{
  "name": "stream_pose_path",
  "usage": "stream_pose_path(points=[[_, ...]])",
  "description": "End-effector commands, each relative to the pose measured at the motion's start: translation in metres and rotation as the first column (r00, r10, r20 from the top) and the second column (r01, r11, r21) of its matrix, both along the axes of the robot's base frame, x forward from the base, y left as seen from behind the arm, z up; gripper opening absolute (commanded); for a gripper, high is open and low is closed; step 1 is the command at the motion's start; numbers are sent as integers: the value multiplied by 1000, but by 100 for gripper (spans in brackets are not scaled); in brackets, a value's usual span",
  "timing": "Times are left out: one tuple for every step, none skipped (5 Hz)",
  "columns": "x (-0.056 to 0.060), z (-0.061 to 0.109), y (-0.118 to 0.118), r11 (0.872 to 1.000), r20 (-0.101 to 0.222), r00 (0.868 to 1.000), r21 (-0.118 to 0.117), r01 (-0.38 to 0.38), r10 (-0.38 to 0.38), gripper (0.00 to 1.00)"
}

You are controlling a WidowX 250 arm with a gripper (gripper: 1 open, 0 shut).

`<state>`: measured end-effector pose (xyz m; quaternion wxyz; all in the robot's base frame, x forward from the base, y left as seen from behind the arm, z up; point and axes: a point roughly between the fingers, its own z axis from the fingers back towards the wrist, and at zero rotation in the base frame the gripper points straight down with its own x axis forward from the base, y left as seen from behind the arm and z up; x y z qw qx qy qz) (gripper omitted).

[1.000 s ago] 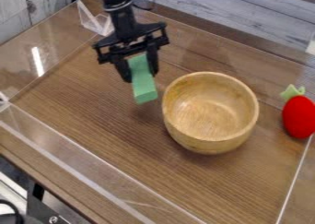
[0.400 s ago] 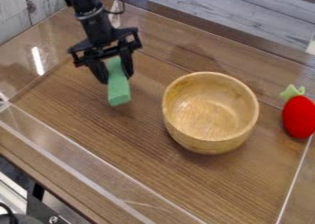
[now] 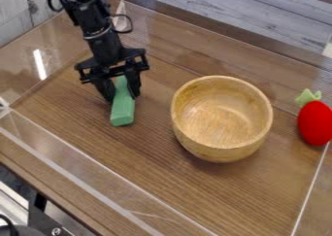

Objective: Remove the green block from the brown bowl and put it on the table

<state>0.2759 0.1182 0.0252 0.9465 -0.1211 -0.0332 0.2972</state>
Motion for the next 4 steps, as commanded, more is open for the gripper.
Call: stream_pose_path(points=[[-6,14,9,999,54,999,37,0,-2,0],[-8,13,9,999,62,998,47,-11,8,0],[-10,11,8,998,71,997,61,-18,14,0],[-13,17,25,998,86,996,68,-3,-3,100]])
